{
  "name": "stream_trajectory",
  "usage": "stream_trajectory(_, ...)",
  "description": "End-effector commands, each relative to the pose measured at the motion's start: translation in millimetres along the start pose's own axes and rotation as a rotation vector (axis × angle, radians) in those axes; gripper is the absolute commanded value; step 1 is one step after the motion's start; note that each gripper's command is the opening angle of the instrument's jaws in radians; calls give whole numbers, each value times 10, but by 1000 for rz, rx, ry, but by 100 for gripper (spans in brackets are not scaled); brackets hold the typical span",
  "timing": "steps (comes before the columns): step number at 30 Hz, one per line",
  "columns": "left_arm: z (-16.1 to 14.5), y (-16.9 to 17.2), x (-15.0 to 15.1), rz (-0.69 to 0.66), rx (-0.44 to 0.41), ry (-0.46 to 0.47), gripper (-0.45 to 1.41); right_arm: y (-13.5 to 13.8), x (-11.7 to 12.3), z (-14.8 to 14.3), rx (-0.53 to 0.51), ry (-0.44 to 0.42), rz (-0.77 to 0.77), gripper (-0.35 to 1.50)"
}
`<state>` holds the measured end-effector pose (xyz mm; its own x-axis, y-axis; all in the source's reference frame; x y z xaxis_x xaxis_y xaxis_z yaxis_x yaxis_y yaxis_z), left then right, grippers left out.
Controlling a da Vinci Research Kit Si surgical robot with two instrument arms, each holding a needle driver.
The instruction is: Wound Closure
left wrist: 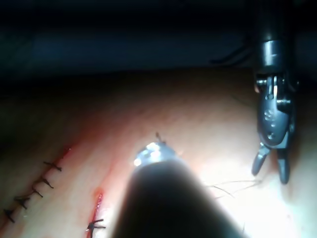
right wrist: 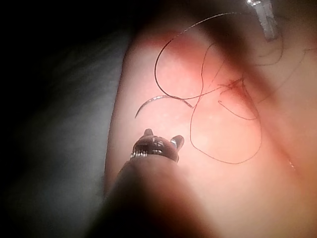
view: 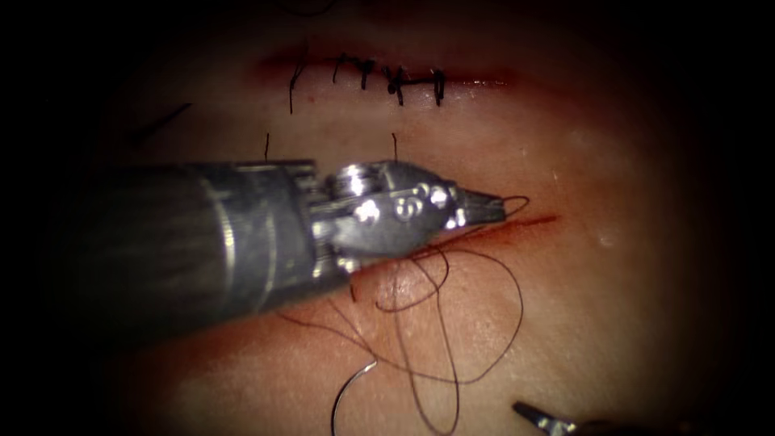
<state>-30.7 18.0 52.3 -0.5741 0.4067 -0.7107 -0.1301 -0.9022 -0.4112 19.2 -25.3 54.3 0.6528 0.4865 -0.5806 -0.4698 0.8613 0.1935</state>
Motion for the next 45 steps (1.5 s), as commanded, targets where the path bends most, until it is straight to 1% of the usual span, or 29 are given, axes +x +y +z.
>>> stream_trajectory(1, 18, -6, 7, 4, -19, 18, -45, -11, -6, 3, 7, -5, 1, 141)
stream_trajectory(2, 26, -9, 13, 7, -31, 31, -45, -12, -8, 1, 10, -10, -1, 141)
stream_trajectory(3, 44, -17, 25, 16, -44, 51, -45, -12, -11, -1, 13, -14, -5, 141)
stream_trajectory(4, 52, -21, 31, 19, -47, 58, -45, -13, -14, -2, 16, -18, -1, 140)
stream_trajectory(5, 59, -26, 37, 22, -50, 64, -45, -13, -17, -3, 19, -22, -4, 140)
stream_trajectory(6, 59, -26, 37, 22, -50, 64, -45, -13, -17, -3, 19, -22, -4, 140)
stream_trajectory(10, 84, -44, 68, 24, -57, 89, -45, -17, -28, -2, 24, -37, 3, 140)
stream_trajectory(11, 90, -48, 79, 24, -64, 100, -45, -18, -30, -1, 25, -39, 1, 138)
stream_trajectory(12, 102, -56, 103, 25, -82, 125, -45, -22, -32, 3, 28, -40, -1, 138)
stream_trajectory(16, 121, -64, 138, 29, -88, 148, -45, -24, -29, 9, 29, -38, 2, 138)
stream_trajectory(17, 133, -68, 151, 33, -95, 161, -45, -25, -27, 11, 31, -38, 3, 138)
stream_trajectory(19, 143, -70, 160, 36, -97, 168, -45, -25, -27, 13, 32, -36, 3, 136)
stream_trajectory(20, 153, -73, 168, 41, -97, 174, -45, -25, -27, 13, 32, -36, 4, 136)
stream_trajectory(22, 157, -75, 170, 44, -97, 177, -45, -25, -27, 13, 32, -36, 4, 136)
stream_trajectory(25, 177, -83, 179, 24, -90, 183, -45, -26, -28, 13, 32, -36, 3, 136)
stream_trajectory(26, 180, -83, 180, 7, -92, 180, -32, -26, -28, 13, 32, -36, 3, 136)
stream_trajectory(27, 183, -84, 181, -29, -93, 179, 5, -26, -27, 14, 31, -36, 3, 136)
stream_trajectory(29, 189, -85, 182, -88, -94, 178, 66, -27, -27, 15, 30, -36, 3, 136)
stream_trajectory(30, 189, -85, 182, -88, -94, 178, 66, -27, -27, 15, 30, -36, 3, 136)
stream_trajectory(31, 192, -85, 181, -111, -89, 174, 104, -28, -26, 17, 28, -36, 4, 136)
stream_trajectory(32, 192, -84, 180, -116, -82, 169, 114, -29, -25, 19, 27, -37, 5, 136)
stream_trajectory(33, 189, -83, 177, -133, -76, 163, 121, -30, -23, 22, 25, -37, 6, 138)
stream_trajectory(39, 167, -79, 154, -122, -82, 155, 125, -24, -10, 29, 14, 0, 23, 138)
stream_trajectory(40, 158, -77, 145, -117, -85, 152, 125, -19, -6, 27, 9, 14, 29, 136)
stream_trajectory(42, 154, -76, 141, -115, -86, 151, 125, -14, -2, 25, 5, 23, 35, 133)
stream_trajectory(43, 145, -73, 131, -110, -83, 140, 125, -1, 8, 19, -8, 45, 52, 131)
stream_trajectory(44, 145, -73, 131, -110, -83, 140, 125, -1, 8, 19, -8, 45, 52, 131)
stream_trajectory(45, 142, -72, 127, -108, -80, 136, 125, 10, 17, 14, -16, 57, 66, 131)
